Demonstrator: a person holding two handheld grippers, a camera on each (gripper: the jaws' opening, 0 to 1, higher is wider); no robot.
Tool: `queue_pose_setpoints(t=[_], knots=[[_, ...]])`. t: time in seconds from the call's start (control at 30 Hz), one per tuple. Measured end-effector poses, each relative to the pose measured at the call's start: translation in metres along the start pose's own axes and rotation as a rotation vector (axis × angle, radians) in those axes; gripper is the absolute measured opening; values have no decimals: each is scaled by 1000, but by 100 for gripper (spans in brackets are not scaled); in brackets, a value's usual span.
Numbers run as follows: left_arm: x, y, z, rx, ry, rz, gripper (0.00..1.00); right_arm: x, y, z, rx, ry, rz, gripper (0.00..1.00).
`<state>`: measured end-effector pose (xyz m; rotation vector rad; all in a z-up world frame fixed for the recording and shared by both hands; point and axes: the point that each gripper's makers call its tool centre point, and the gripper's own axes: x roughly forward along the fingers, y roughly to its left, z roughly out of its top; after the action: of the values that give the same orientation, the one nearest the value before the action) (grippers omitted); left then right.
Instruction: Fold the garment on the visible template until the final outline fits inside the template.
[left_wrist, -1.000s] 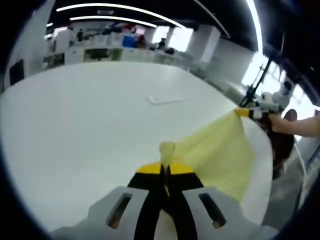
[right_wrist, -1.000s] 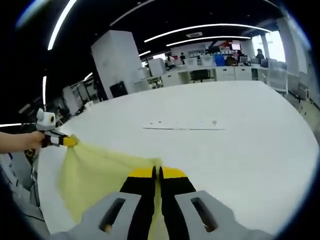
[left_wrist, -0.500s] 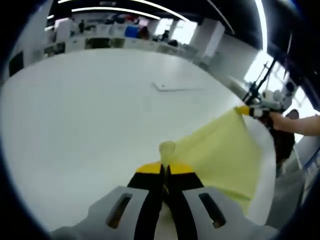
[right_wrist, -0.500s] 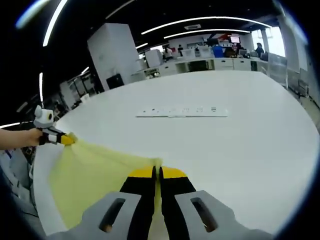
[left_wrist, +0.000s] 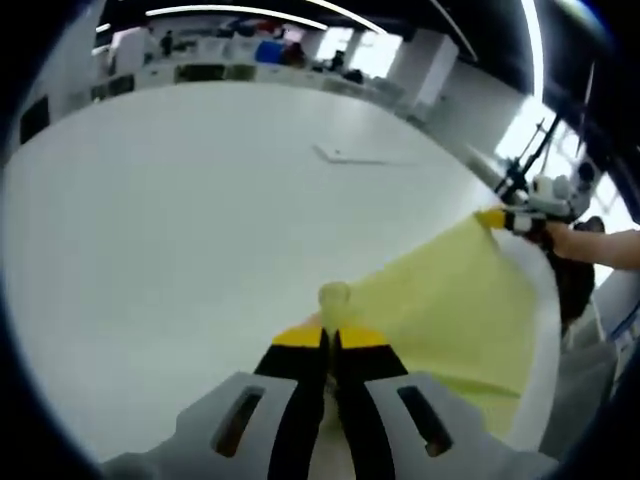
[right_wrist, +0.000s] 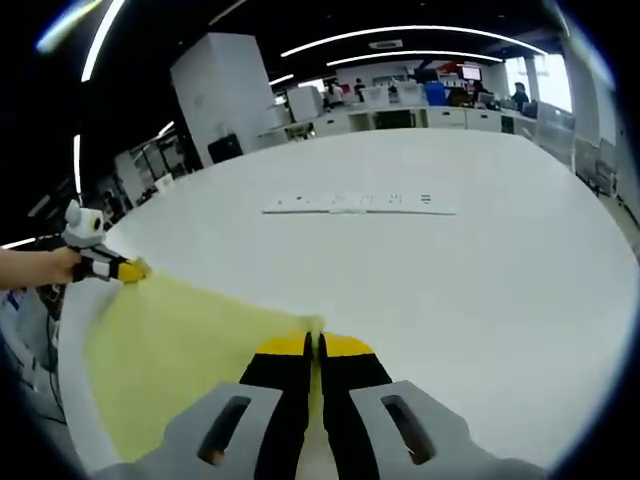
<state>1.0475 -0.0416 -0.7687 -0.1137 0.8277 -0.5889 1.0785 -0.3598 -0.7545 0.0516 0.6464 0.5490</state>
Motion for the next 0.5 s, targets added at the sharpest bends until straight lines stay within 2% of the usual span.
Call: queue_pose_setpoints(t=[0.5], knots=[[2,5,-4,-52,-2,16,0,7,-1,-11,-29,37,-11,4]])
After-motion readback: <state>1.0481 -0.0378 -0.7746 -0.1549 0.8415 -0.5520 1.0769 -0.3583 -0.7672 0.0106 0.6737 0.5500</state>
